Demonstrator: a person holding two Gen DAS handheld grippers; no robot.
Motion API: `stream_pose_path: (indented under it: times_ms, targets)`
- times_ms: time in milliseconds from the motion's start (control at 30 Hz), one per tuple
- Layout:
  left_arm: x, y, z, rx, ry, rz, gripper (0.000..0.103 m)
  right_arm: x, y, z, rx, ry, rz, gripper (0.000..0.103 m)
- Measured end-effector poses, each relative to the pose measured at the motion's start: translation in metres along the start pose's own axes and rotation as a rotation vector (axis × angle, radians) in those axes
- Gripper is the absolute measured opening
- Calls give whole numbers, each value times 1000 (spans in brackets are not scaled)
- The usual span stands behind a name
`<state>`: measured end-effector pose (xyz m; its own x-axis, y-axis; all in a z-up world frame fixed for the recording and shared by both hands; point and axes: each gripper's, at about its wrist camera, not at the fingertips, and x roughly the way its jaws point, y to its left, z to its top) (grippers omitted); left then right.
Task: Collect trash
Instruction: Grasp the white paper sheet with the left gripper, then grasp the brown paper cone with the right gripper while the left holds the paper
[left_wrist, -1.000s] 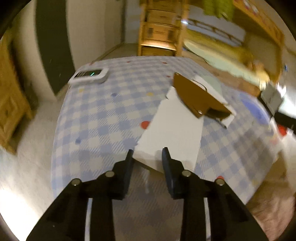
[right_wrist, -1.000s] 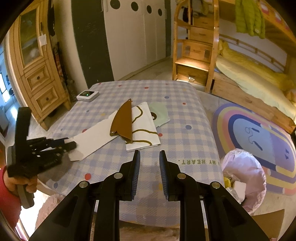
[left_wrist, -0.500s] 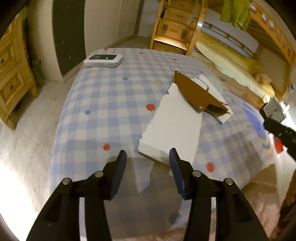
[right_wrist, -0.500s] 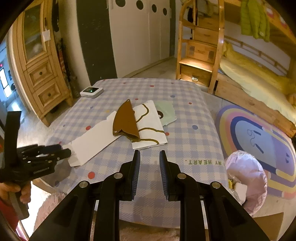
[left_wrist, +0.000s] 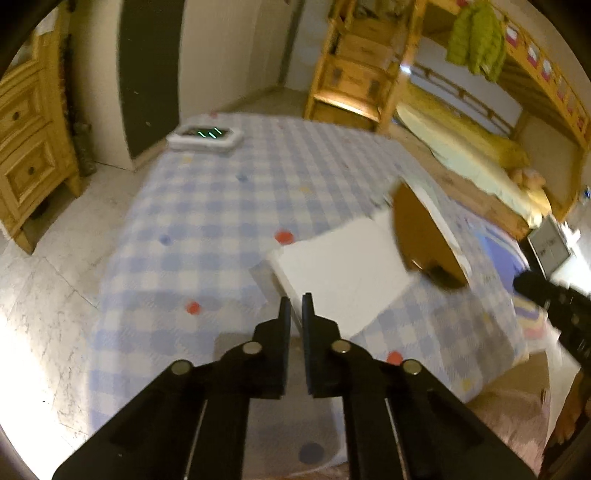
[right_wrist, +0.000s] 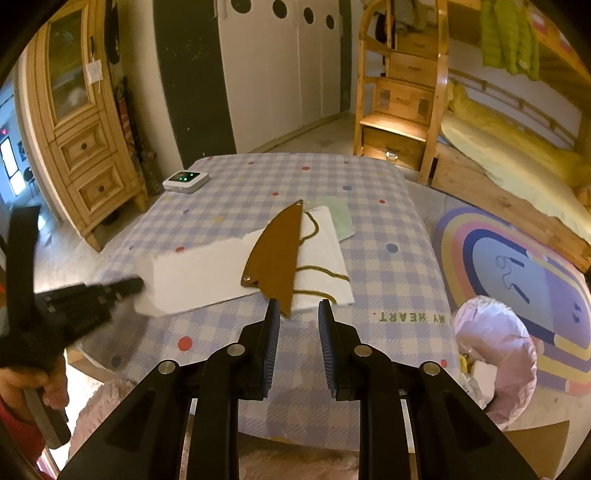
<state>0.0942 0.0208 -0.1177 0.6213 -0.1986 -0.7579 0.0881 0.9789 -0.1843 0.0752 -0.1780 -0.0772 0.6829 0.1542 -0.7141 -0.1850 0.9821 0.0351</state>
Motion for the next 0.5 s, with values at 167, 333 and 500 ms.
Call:
stream_pose_path:
  times_ms: [167,333,500]
  targets:
    - [-28,26,15,-82,-129,56,0,12,4,3,-6,16,34,39]
    - [-42,38,15,-105,-197,103,0,34,15,10,-43,88,86,54]
    - [-35,45,12,-124,-184,97,0,59,30,15,-105,183,82,55]
